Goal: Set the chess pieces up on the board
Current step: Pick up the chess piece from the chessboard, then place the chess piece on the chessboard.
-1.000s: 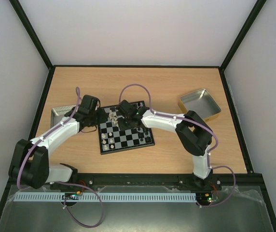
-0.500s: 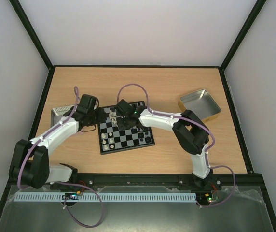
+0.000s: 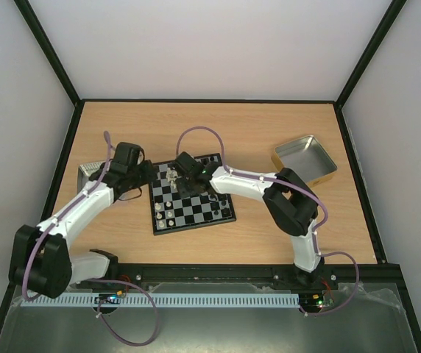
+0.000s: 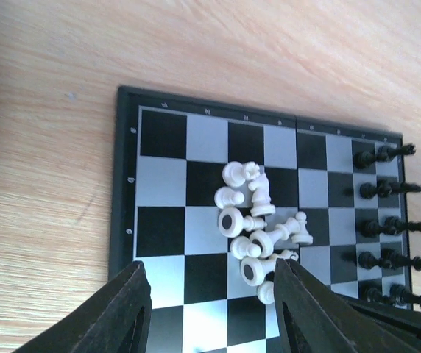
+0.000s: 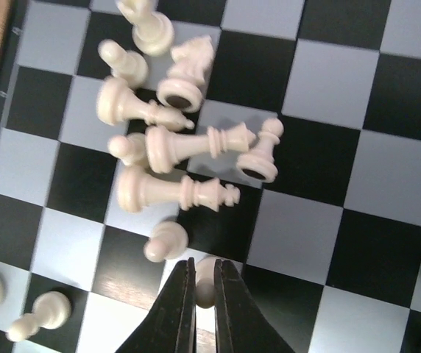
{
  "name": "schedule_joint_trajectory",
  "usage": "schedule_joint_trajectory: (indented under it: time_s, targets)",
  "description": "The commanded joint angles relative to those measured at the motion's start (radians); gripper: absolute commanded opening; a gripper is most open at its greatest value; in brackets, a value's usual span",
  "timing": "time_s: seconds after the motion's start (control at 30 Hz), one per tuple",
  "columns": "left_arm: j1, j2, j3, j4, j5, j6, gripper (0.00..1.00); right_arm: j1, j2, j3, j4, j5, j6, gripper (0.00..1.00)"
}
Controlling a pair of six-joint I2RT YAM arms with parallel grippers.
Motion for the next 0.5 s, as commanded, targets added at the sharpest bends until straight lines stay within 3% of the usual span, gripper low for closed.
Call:
schedule_joint_trajectory:
  time_s: [0.0, 0.2, 0.47]
  targets:
    - [0.029, -0.081, 0.005, -0.035, -0.081, -0.014, 0.48, 0.015, -0.033, 0.078, -0.026, 0.028, 0.014, 0.05]
    - [0.072, -0.199, -0.036, -0.043, -0.159, -0.049, 0.49, 0.018, 0.036, 0.229, -0.05, 0.01, 0.018, 0.05]
    - [0.105, -0.248, -0.055, -0.07, -0.152, -0.044, 0.5, 0.018, 0.241, 0.554, -0.144, 0.072, 0.003, 0.05]
